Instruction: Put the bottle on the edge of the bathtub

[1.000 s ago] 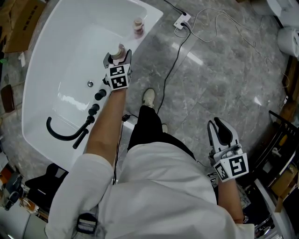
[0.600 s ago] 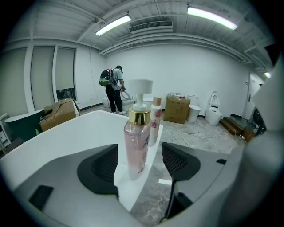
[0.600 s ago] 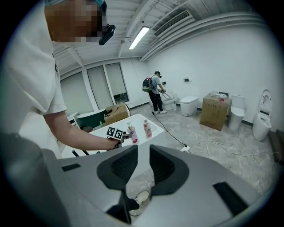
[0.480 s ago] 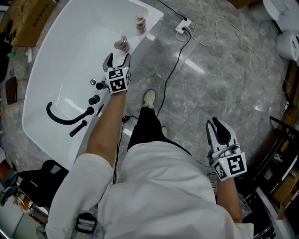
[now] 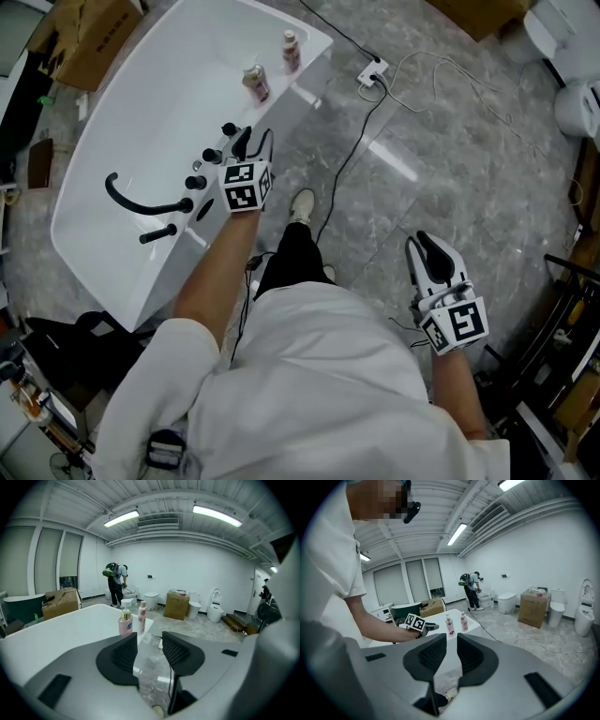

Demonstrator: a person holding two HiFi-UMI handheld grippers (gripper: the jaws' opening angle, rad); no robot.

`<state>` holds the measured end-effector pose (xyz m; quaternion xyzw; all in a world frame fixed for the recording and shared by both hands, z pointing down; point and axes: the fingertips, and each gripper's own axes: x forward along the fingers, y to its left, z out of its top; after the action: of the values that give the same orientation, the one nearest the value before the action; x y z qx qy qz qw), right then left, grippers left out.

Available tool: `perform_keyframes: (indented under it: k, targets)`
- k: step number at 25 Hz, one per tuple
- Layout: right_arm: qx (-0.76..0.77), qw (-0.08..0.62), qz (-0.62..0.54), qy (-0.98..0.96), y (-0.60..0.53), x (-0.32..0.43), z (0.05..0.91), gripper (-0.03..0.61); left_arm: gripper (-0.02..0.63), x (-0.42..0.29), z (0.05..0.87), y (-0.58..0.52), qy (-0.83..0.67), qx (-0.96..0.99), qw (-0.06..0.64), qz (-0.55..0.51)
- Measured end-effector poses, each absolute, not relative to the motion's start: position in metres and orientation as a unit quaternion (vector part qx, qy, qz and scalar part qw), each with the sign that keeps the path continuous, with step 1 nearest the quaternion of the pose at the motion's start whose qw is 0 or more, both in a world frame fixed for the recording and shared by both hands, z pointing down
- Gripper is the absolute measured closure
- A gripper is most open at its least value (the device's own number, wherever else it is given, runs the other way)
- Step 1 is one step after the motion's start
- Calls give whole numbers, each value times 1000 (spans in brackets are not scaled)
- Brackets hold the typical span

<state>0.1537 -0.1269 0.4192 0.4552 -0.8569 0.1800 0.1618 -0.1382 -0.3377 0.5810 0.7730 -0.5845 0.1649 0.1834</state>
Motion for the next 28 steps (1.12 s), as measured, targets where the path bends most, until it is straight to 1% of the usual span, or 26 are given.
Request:
perform_keyframes:
  k: [4, 7, 12, 20, 28]
  targets:
    - [452, 149, 166, -864, -99, 162, 415, 506, 528, -118, 551, -290, -571, 787, 177, 149]
    - [452, 140, 161, -866, -78, 170, 413, 515, 575, -101, 531, -253, -556, 800, 173, 145]
    - [449, 126, 154, -871, -50, 175, 413, 532, 592, -73, 501, -194, -514, 827, 179, 138]
    - [446, 111, 147, -876, -28, 175, 405, 569, 595, -24, 458, -107, -397, 882, 227, 114]
    - [428, 105, 135, -888, -17, 162, 397, 571, 595, 3, 428, -61, -326, 910, 231, 112]
